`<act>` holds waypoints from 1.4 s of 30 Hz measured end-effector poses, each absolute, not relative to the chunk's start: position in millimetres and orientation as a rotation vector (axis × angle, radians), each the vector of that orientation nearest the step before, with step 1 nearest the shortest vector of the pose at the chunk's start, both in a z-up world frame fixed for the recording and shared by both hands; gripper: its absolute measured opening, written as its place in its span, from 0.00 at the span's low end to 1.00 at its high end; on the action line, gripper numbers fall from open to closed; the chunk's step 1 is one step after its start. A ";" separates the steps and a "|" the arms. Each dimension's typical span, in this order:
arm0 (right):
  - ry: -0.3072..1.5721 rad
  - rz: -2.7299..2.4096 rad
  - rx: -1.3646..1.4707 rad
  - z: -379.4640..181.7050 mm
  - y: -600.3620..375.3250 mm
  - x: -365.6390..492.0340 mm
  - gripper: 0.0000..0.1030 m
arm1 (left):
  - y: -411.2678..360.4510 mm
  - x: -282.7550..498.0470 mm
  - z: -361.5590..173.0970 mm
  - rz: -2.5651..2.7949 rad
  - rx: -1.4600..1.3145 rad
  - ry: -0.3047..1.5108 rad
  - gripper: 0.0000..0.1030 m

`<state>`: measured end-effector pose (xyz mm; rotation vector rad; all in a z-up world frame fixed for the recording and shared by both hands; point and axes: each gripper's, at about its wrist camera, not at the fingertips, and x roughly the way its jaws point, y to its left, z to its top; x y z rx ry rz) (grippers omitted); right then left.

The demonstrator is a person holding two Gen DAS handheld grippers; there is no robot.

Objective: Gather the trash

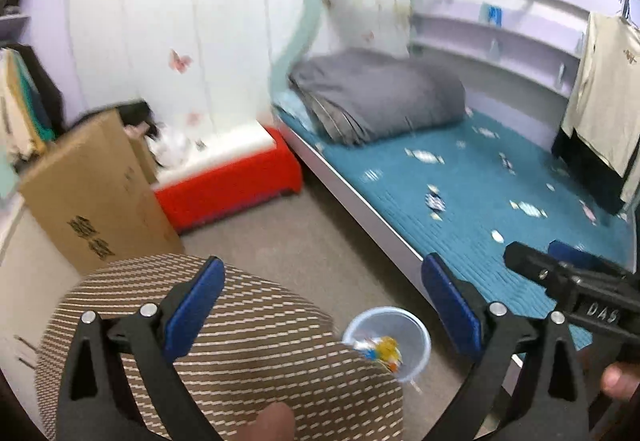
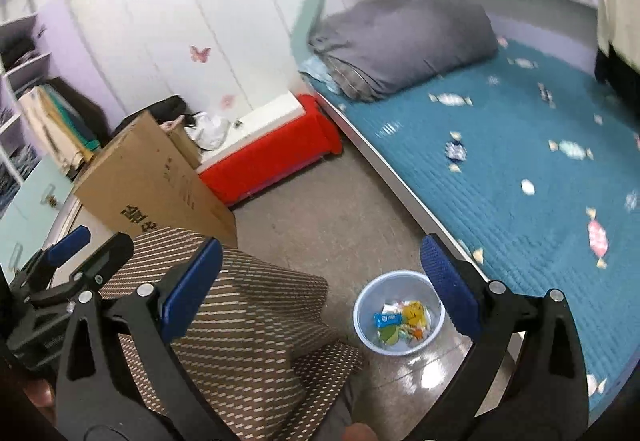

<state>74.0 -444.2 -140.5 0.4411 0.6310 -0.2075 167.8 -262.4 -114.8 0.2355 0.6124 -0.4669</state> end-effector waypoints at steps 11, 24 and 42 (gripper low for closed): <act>0.509 -0.129 0.213 -58.6 -332.3 45.1 0.94 | -146.7 106.7 -55.0 -0.245 0.151 0.457 0.95; 0.354 -0.090 0.070 -5.5 -253.2 7.5 0.94 | -58.3 42.0 -6.6 -0.126 0.028 0.338 0.95; 0.311 -0.077 0.045 5.3 -244.1 -1.3 0.94 | -44.6 21.8 11.2 -0.114 -0.010 0.288 0.95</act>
